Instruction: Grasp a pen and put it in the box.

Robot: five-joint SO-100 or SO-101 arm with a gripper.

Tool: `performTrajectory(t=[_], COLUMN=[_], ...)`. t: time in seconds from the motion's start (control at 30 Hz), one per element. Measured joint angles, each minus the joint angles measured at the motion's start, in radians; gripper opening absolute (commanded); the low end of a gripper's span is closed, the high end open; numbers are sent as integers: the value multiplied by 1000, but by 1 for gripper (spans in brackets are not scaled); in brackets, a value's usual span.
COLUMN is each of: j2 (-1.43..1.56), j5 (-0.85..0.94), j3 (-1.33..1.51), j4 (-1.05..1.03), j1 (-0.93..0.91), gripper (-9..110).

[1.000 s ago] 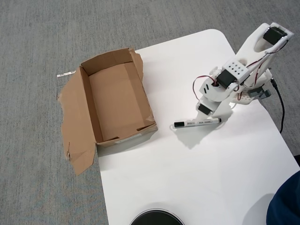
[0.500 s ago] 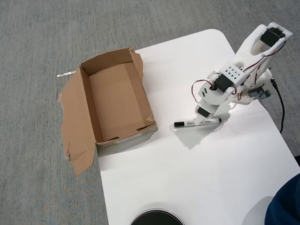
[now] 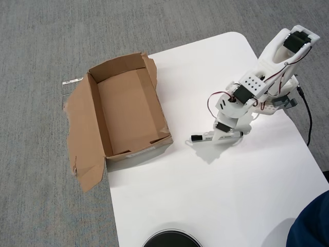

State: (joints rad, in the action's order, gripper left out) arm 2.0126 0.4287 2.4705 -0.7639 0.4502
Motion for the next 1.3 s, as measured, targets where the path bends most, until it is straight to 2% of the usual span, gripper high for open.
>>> performTrajectory(t=[0.13,0.43,0.83,1.3], j2=[0,-2,-5,-3], j5=[9,32,107,112], j3=[2,2,60,64], j4=[2,2,2,2], j1=[-6,-6,106,104], gripper=[20,20,20,20])
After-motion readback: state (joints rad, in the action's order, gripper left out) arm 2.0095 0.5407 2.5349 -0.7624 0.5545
